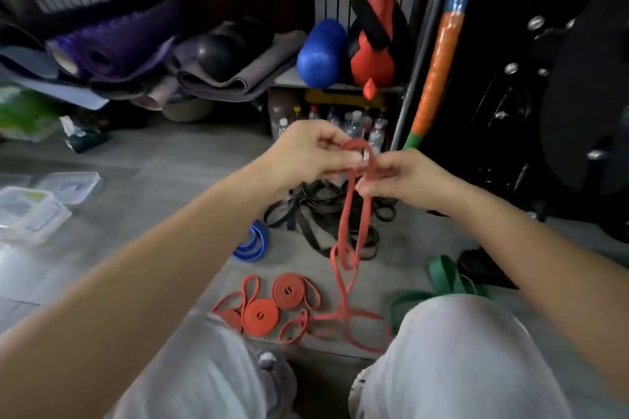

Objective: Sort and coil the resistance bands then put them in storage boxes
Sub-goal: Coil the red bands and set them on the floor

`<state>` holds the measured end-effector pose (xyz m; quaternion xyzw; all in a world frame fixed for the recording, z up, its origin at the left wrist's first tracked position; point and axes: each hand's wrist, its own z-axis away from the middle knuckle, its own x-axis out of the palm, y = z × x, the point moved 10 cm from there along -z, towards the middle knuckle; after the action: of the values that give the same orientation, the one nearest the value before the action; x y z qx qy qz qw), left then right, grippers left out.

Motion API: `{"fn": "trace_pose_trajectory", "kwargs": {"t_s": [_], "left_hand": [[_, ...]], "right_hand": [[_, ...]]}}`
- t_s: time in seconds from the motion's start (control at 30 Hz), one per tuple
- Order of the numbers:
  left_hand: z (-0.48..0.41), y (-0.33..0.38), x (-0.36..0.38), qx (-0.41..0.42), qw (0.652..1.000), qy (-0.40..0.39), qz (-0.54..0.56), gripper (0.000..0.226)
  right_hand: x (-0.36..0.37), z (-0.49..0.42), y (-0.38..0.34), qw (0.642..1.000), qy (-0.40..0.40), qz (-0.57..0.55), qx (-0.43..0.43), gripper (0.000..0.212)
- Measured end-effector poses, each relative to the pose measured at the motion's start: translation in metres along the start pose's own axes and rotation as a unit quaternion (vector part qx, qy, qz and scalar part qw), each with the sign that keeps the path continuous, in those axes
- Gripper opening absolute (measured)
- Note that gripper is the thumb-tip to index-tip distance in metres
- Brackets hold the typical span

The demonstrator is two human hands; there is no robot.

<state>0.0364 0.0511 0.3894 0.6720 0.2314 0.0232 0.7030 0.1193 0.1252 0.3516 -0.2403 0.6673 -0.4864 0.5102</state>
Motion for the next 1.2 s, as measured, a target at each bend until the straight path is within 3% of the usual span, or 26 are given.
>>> {"fn": "trace_pose_trajectory", "kwargs": {"t_s": [0.13, 0.3, 0.47, 0.63, 0.8, 0.9, 1.0, 1.07, 1.13, 1.2], "left_hand": [[0.022, 0.035, -0.015, 0.035, 0.995, 0.078, 0.059, 0.014], [0.045, 0.001, -0.006, -0.015, 0.99, 0.074, 0.122, 0.012], [0.063, -0.06, -0.007, -0.103, 0.96, 0.11, 0.237, 0.009], [0.059, -0.063, -0.002, -0.09, 0.954, 0.071, 0.279, 0.014], [0.05, -0.063, -0.002, -0.072, 0.942, 0.08, 0.317, 0.025], [0.048, -0.07, 0.002, -0.091, 0.941, 0.078, 0.318, 0.024], [0.048, -0.075, 0.005, -0.098, 0.971, 0.083, 0.203, 0.016], [0.049, -0.064, -0.002, -0.034, 0.992, 0.108, -0.063, 0.026], [0.053, -0.046, 0.013, 0.079, 0.943, 0.081, -0.314, 0.05], [0.058, -0.047, 0.037, 0.125, 0.9, 0.028, -0.416, 0.053]], "right_hand": [[0.0, 0.015, -0.046, 0.998, 0.057, 0.003, -0.041, 0.017], [0.021, 0.045, -0.018, 0.981, 0.114, -0.158, 0.009, 0.011], [0.025, 0.045, -0.006, 0.991, 0.119, -0.064, 0.017, 0.021], [0.041, 0.039, -0.011, 0.995, 0.078, -0.065, 0.002, 0.03], [0.026, 0.034, -0.015, 0.985, 0.158, -0.058, -0.03, 0.026], [0.019, 0.037, -0.011, 0.984, 0.17, 0.049, -0.019, 0.028], [0.023, 0.041, -0.009, 0.972, 0.154, 0.174, -0.022, 0.011], [0.028, 0.042, -0.007, 0.956, 0.14, 0.254, -0.031, 0.013], [0.039, 0.041, -0.001, 0.947, 0.096, 0.305, -0.025, 0.02], [0.052, 0.041, 0.002, 0.943, 0.051, 0.329, -0.025, 0.02]]}}
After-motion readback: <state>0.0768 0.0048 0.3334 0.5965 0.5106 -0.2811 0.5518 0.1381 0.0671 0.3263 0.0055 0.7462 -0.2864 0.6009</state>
